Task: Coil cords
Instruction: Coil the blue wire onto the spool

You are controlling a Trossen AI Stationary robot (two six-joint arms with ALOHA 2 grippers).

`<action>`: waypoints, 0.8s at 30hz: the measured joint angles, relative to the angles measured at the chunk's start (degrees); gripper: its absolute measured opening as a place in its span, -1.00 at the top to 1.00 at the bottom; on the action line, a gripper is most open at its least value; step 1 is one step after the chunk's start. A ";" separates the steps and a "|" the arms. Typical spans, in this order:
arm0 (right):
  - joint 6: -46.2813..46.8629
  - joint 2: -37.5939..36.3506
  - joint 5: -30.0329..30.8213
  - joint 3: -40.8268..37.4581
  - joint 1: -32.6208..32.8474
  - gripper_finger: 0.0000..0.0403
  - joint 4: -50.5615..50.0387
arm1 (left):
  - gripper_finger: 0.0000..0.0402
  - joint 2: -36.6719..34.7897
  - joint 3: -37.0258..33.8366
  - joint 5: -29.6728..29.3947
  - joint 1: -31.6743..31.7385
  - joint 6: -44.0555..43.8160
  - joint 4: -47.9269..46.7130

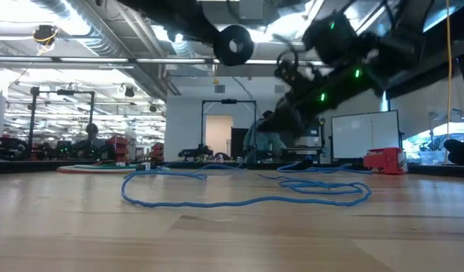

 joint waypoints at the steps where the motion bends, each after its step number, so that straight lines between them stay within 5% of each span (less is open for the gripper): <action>1: -0.69 -2.20 0.51 0.00 -0.03 0.96 -1.56 | 1.00 -0.45 0.00 0.02 0.01 -0.27 -0.81; 11: -2.81 -21.84 4.48 0.00 -1.99 0.97 -17.18 | 1.00 -1.50 0.00 0.15 -0.53 -0.45 -5.81; 24: -1.09 -27.10 0.05 -0.09 -7.42 0.98 -21.25 | 1.00 -1.50 0.00 5.68 -0.12 -0.58 -5.36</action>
